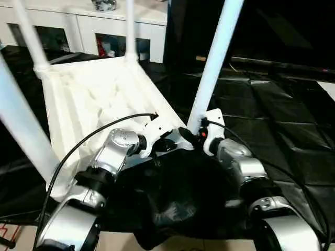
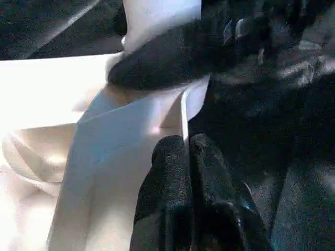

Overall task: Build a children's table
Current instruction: Rotate leg to tighten

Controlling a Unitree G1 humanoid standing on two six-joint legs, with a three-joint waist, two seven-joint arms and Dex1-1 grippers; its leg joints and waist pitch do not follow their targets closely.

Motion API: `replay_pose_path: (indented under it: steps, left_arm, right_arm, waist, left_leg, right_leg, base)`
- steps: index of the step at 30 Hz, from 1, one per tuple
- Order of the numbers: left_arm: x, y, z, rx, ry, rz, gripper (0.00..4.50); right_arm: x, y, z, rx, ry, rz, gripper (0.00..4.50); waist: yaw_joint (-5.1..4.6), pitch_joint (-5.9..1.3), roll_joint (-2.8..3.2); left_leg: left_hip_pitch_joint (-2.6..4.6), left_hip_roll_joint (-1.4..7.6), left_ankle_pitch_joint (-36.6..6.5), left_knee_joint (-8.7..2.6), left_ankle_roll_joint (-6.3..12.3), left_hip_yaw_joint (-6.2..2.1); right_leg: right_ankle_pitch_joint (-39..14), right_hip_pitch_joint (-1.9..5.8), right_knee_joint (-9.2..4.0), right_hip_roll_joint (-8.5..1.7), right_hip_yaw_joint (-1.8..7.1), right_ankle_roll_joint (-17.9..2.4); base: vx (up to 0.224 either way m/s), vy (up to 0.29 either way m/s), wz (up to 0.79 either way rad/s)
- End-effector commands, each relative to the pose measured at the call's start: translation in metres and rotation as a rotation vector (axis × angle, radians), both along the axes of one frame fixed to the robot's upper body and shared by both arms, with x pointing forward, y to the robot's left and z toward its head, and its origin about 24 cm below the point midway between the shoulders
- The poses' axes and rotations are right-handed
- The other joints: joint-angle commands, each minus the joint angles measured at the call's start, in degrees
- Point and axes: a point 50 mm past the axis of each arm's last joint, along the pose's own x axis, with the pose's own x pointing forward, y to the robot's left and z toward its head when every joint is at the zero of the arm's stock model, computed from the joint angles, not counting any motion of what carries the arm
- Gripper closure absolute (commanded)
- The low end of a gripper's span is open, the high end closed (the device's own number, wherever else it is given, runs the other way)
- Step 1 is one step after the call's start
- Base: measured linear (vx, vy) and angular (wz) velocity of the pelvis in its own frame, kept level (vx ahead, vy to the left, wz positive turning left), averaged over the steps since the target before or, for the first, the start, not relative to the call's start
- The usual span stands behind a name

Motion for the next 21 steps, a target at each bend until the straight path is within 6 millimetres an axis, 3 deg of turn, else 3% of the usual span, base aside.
replay_pose_path:
  steps: [1,4,7,10,13,20,21]
  left_arm:
    - [-0.017,-0.047,0.000,-0.087,0.028,-0.183,4.50]
    - [-0.017,-0.043,0.001,-0.085,0.022,-0.193,4.50]
    - [-0.020,-0.033,0.001,-0.088,0.028,-0.246,4.50]
    - [-0.022,-0.027,0.002,-0.091,0.033,-0.292,4.50]
    - [-0.026,-0.015,0.003,-0.086,0.047,-0.366,4.50]
    - [-0.025,-0.001,0.000,-0.060,0.066,-0.399,4.50]
    - [-0.025,0.000,0.000,-0.059,0.067,-0.401,4.50]
  right_arm:
    - [-0.010,0.018,-0.015,-0.047,0.075,0.093,0.92]
    - [-0.008,0.015,-0.010,-0.055,0.015,0.126,0.86]
    - [-0.012,0.009,0.000,0.000,-0.084,0.269,0.86]
    - [-0.016,0.003,0.004,0.035,-0.082,0.357,0.86]
    - [-0.026,-0.008,0.011,0.068,-0.088,0.550,0.86]
    - [-0.045,-0.018,0.010,0.094,-0.009,0.781,0.86]
    - [-0.047,-0.018,0.010,0.097,0.004,0.803,1.12]
  waist:
    - [0.41,-2.75,0.47]
    - [0.47,-2.82,0.50]
    - [0.84,-2.89,0.48]
    - [1.32,-2.96,0.43]
    - [1.81,-2.89,0.36]
    - [2.67,-2.68,0.55]
    - [2.79,-2.71,0.48]
  left_leg:
    - [-0.54,-1.05,-17.88,-3.86,0.80,1.03]
    - [-0.51,-1.08,-17.46,-3.73,1.27,1.16]
    - [-0.39,-0.93,-17.06,-3.56,2.08,1.30]
    - [-0.48,-0.93,-14.73,-3.50,3.22,1.43]
    - [-0.39,-0.86,-14.01,-3.42,4.79,1.50]
    - [0.09,-0.69,-16.14,-3.50,3.94,1.55]
    - [-0.14,-0.71,-15.70,-3.55,3.88,1.46]
  right_leg:
    - [-18.44,2.33,-4.29,-0.98,0.94,-10.31]
    - [-17.10,2.46,-4.23,-1.02,0.95,-10.97]
    - [-16.09,2.50,-4.25,-1.08,0.99,-11.45]
    - [-12.79,2.75,-3.80,-1.01,1.06,-12.76]
    - [-10.93,2.92,-3.61,-0.88,1.01,-13.67]
    - [-13.22,2.54,-3.75,-0.98,1.14,-13.58]
    - [-13.25,2.74,-3.66,-1.07,1.12,-13.36]
  base:
    - [0.000,0.000,0.00]
    - [0.000,0.000,0.00]
    - [0.000,0.000,0.00]
    - [0.000,0.000,0.00]
    - [0.000,0.000,0.00]
    - [0.000,0.000,0.00]
    - [0.000,0.000,0.00]
